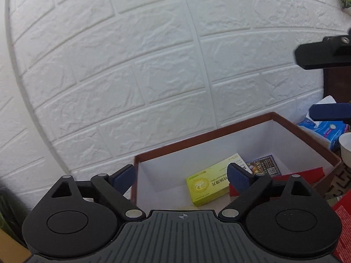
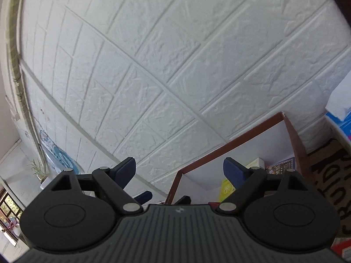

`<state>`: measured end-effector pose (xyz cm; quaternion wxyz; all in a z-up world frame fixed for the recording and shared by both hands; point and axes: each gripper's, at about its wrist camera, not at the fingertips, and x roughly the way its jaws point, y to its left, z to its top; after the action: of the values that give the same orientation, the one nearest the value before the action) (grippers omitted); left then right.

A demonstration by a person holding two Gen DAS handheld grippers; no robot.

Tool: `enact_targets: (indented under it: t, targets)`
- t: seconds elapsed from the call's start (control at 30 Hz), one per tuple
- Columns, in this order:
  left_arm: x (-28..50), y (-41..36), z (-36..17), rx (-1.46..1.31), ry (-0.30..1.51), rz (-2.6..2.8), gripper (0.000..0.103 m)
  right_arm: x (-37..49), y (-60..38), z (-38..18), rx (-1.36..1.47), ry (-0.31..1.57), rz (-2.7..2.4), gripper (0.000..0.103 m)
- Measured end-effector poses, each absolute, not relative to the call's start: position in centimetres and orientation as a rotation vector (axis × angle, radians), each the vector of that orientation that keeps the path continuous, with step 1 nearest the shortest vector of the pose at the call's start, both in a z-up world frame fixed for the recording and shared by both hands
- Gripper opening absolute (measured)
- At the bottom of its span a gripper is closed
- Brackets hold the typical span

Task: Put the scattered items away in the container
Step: 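Open the right gripper to drop the funnel into the brown box, then move the right gripper toward the blue playing-card box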

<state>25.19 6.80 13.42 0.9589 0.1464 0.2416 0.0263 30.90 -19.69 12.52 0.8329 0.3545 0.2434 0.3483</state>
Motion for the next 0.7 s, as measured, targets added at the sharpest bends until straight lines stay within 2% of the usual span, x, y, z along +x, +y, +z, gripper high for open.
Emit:
enact_targets:
  t: [0.13,0.23,0.43,0.6,0.7]
  targets:
    - [18.8,6.1,17.0,0.252,0.394,0.034,0.097,24.9,-22.5,14.3,0.682,0.454,0.769,0.09]
    - [12.7,4.7,17.2,0.215,0.345,-0.004,0.103,19.9,-24.4,14.1,0.667,0.439,0.798,0.09]
    - [4.3,2.0,11.3,0.177,0.394,-0.009,0.103,11.7,-27.0,10.6,0.636,0.487,0.804,0.09]
    - [0.4,1.0,6.4,0.165,0.413,-0.006,0.103,7.3,-27.8,6.6,0.541,0.555,0.776,0.09]
    - [-0.4,-0.1,4.3,0.264,0.409,0.03,0.103,6.1,-28.4,4.2,0.507,0.601,0.742,0.09]
